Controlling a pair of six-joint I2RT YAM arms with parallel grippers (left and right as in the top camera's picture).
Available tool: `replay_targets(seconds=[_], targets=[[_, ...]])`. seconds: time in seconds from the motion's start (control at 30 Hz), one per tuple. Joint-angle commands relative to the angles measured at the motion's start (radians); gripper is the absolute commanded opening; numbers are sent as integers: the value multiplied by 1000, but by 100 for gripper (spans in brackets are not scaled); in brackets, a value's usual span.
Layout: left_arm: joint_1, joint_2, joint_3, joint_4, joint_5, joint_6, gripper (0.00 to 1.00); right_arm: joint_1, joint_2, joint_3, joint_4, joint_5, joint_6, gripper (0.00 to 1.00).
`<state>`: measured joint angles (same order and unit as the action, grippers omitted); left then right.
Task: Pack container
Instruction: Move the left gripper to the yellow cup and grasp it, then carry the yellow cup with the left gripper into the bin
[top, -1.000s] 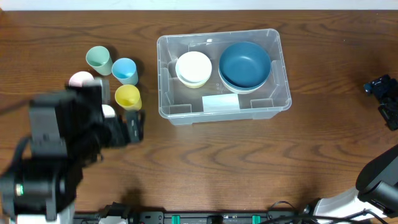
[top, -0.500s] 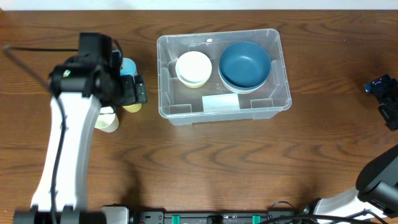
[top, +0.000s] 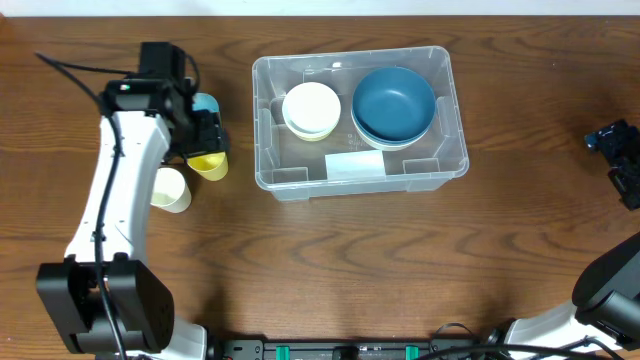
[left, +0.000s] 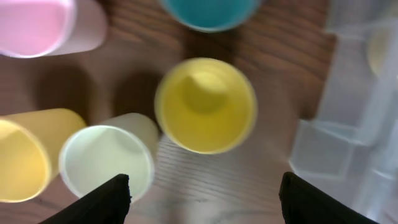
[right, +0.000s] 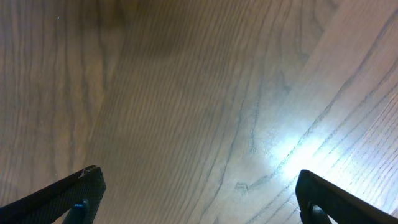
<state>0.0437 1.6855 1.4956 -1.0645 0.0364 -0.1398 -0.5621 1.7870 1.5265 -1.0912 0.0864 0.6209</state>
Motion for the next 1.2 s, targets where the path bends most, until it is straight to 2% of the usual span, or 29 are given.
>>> replay_targets(seconds=[0.0, 0.63, 0.8, 0.87, 0.97, 1.03, 1.17], targets=[[53, 31, 12, 5, -26, -23, 74, -2, 3, -2, 0, 11, 14, 99], [68, 254, 12, 100, -3, -23, 53, -2, 3, -2, 0, 11, 14, 99], [68, 288, 12, 114, -3, -23, 37, -2, 3, -2, 0, 11, 14, 99], [68, 288, 12, 117, -3, -23, 24, -2, 3, -2, 0, 11, 14, 99], [68, 287, 12, 121, -3, -23, 10, -2, 3, -2, 0, 11, 14, 99], [67, 287, 12, 121, -3, -23, 6, -2, 3, -2, 0, 11, 14, 99], [67, 279, 12, 113, 16, -23, 6, -2, 3, -2, 0, 11, 14, 99]])
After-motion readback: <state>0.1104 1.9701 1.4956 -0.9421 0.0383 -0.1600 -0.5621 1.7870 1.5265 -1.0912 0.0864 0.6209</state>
